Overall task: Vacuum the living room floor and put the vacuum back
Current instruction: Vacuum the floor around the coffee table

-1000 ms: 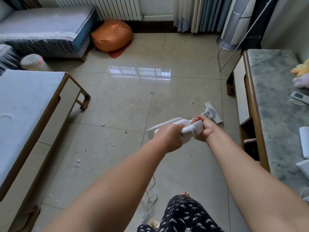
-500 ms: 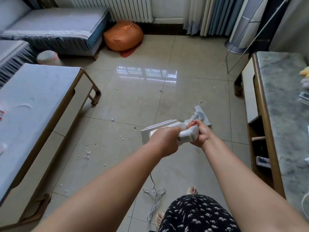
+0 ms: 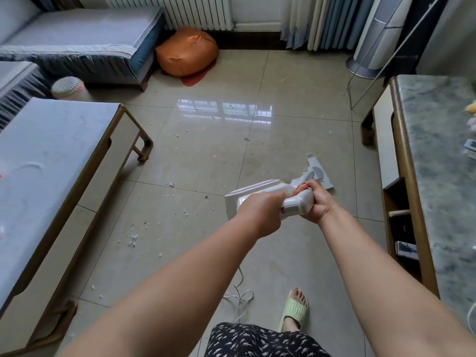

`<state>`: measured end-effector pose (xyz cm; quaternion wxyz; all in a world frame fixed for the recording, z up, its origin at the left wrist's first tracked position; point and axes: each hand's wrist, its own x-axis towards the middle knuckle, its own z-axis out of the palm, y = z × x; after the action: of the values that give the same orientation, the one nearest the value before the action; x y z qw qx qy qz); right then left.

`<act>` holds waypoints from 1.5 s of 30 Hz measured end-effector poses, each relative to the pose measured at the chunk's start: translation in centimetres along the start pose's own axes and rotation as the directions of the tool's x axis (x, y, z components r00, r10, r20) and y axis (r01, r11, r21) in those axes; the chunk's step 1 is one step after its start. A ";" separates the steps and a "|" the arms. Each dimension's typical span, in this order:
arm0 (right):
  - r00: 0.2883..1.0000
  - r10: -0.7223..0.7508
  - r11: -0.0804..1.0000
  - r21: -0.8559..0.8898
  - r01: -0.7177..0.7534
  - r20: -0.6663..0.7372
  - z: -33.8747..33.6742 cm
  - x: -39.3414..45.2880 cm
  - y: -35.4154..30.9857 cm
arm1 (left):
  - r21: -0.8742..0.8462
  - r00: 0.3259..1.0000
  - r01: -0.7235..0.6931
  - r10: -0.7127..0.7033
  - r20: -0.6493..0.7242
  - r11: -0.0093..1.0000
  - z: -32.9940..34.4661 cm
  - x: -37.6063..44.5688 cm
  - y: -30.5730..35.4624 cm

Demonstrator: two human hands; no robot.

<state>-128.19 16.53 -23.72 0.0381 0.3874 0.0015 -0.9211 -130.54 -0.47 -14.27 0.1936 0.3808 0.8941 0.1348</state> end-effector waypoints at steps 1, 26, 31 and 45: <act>1.000 -0.009 1.000 -0.007 0.009 -0.004 0.0 0.0 -0.4 | 0.000 1.000 -0.001 0.001 0.002 1.000 0.1 0.4 0.2; 0.999 0.033 0.999 0.025 -0.034 0.023 0.3 -0.1 1.6 | -0.024 0.999 -0.040 0.040 -0.020 0.999 -0.5 -1.0 -0.9; 0.999 0.036 0.999 -0.033 -0.036 0.001 0.0 0.2 -0.1 | -0.025 1.000 -0.008 0.009 0.025 1.000 0.7 0.3 -0.2; 0.988 0.018 0.988 -0.148 -0.041 -0.154 2.6 1.2 1.9 | -0.042 0.996 0.094 -0.093 0.009 0.995 0.6 -0.3 -2.6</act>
<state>-130.75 14.42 -22.66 0.0805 0.4525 0.0683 -0.8855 -131.76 -2.38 -15.74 0.2107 0.3347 0.9072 0.1434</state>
